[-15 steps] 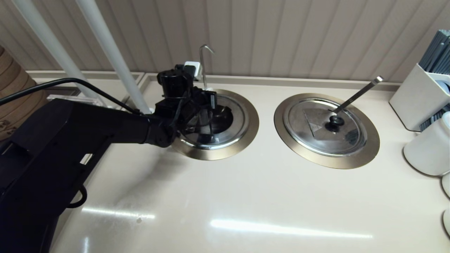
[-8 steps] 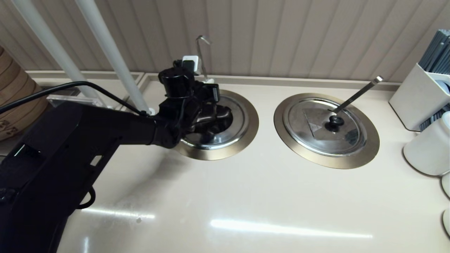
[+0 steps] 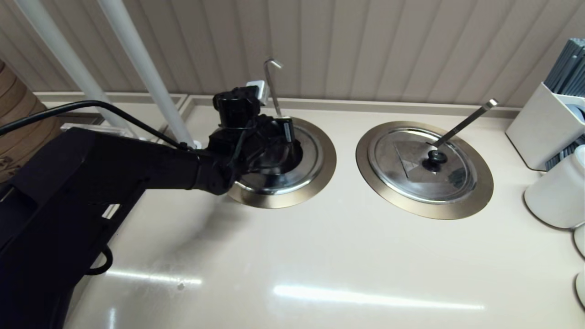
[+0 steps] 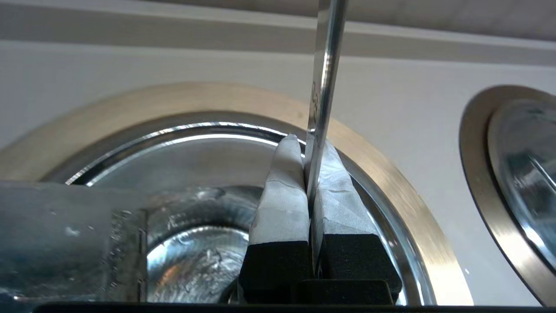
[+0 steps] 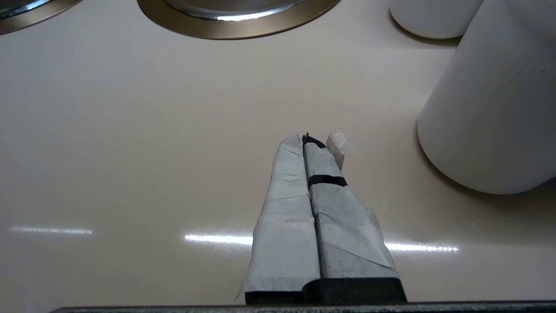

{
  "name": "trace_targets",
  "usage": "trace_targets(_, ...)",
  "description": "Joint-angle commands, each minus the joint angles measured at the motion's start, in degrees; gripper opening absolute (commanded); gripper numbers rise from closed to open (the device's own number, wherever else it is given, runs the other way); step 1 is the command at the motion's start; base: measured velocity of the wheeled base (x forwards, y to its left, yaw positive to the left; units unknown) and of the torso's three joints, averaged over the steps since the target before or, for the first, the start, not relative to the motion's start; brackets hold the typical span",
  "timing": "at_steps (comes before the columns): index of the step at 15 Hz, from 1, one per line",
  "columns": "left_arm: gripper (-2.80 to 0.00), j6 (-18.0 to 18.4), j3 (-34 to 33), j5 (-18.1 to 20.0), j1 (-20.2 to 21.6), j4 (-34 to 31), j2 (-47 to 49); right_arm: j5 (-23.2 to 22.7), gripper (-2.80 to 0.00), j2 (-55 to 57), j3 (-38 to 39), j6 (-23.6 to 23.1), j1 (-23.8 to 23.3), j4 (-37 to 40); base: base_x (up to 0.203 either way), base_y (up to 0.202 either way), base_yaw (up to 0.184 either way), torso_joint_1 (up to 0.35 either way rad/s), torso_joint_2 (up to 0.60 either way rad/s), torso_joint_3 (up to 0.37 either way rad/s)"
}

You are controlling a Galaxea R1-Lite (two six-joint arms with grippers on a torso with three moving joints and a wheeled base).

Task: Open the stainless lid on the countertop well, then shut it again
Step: Stir with a spoon

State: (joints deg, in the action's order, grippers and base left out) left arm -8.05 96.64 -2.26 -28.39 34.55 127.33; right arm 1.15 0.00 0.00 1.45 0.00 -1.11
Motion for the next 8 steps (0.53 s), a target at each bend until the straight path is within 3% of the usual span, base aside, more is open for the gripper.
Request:
trace_targets(1,-2.80,0.1,-0.8,0.2,0.2,-0.7,-1.6,0.0,-2.80,0.0,0.3,0.0,0.0,0.0,0.000,0.000,0.000,0.000,0.00,0.000)
trace_targets(3,-2.80,1.7,-0.8,0.3,0.4,-2.4,-2.0,0.0,-2.80,0.0,0.3,0.0,0.0,0.0,0.000,0.000,0.000,0.000,0.00,0.000)
trace_targets(6,-2.80,9.4,-0.8,-1.0,2.1,-3.0,-1.5,0.0,-2.80,0.0,0.3,0.0,0.0,0.0,0.000,0.000,0.000,0.000,0.00,0.000)
trace_targets(8,-2.80,9.7,1.0,-2.9,2.1,-2.6,-0.1,0.0,-2.80,0.0,0.3,0.0,0.0,0.0,0.000,0.000,0.000,0.000,0.00,0.000)
